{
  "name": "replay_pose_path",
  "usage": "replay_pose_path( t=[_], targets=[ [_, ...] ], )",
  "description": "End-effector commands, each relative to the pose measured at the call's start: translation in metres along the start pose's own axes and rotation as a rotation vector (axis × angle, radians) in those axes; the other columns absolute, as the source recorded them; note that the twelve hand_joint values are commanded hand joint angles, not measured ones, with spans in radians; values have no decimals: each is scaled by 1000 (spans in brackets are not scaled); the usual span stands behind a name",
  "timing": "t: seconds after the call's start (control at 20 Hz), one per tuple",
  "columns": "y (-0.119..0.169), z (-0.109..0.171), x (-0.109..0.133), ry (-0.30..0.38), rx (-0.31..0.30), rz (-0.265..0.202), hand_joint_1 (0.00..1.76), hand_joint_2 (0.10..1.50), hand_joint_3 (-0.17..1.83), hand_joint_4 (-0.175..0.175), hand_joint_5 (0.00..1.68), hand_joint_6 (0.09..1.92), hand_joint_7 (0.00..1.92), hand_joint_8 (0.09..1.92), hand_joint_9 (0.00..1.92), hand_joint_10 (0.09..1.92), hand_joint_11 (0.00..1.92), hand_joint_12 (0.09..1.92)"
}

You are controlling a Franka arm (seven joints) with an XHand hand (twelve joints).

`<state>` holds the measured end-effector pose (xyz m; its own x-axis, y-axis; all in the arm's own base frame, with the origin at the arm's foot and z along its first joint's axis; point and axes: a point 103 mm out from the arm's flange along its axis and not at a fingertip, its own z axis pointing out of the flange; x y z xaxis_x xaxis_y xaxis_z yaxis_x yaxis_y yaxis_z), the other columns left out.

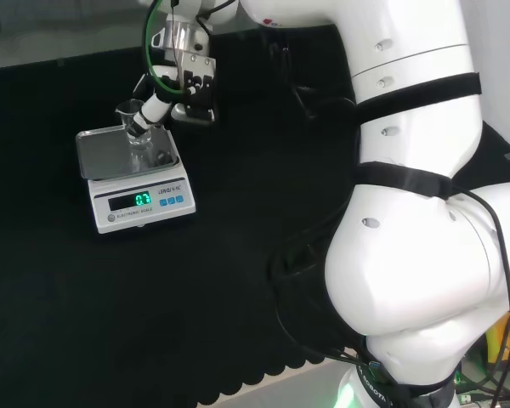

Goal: Put the beaker on the electronic balance.

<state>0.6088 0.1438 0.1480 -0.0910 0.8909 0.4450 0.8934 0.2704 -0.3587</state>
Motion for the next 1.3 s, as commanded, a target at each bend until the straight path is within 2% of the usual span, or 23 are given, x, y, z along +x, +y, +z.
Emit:
replay_pose_path(
  t=[0.05, 1.05, 1.15, 1.25, 1.3],
  targets=[
    [0, 7, 6, -4, -5, 10, 1123, 664, 657, 169, 1264, 682, 1633, 274, 1708, 97, 1135, 1029],
    [-7, 16, 4, -5, 0, -2, 1122, 667, 652, 166, 1262, 684, 1632, 271, 1704, 95, 1128, 1036],
    [-10, 20, 1, 2, 17, -8, 1120, 671, 646, 170, 1259, 687, 1632, 270, 1704, 95, 1126, 1039],
    [-12, 21, -1, 22, 72, -40, 1103, 727, 557, 174, 1223, 711, 1595, 272, 1694, 95, 1088, 1070],
    [-12, 20, -2, 32, 92, -49, 1029, 706, 519, 88, 1124, 715, 1518, 290, 1650, 87, 1020, 1125]
  ],
)
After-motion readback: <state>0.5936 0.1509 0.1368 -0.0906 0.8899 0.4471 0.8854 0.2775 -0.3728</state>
